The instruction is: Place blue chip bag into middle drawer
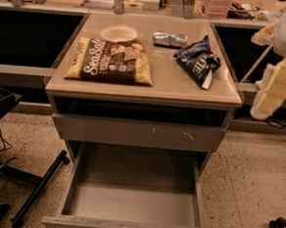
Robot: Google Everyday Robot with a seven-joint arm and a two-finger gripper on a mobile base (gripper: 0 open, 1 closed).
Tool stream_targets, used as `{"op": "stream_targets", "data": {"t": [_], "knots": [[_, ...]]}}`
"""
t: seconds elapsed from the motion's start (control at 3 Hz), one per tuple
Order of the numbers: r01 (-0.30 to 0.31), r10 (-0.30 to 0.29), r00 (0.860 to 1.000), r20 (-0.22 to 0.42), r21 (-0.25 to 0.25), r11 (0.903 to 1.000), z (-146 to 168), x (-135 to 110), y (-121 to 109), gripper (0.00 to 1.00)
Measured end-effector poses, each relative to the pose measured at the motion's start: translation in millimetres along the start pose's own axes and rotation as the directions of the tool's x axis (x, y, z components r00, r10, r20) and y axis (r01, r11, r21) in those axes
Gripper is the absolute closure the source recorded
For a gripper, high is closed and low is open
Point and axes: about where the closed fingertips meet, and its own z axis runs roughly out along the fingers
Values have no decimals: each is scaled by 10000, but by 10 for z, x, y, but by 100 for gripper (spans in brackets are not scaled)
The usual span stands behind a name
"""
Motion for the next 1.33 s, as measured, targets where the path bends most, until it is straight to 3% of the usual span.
{"op": "stream_targets", "data": {"t": [0.33,0.67,1.33], "knots": [[95,-83,9975,705,-167,9998,197,-77,-545,0],[40,-82,9950,992,425,9991,60,-124,-767,0],[390,-427,9930,1101,352,9986,189,-214,-909,0]]}}
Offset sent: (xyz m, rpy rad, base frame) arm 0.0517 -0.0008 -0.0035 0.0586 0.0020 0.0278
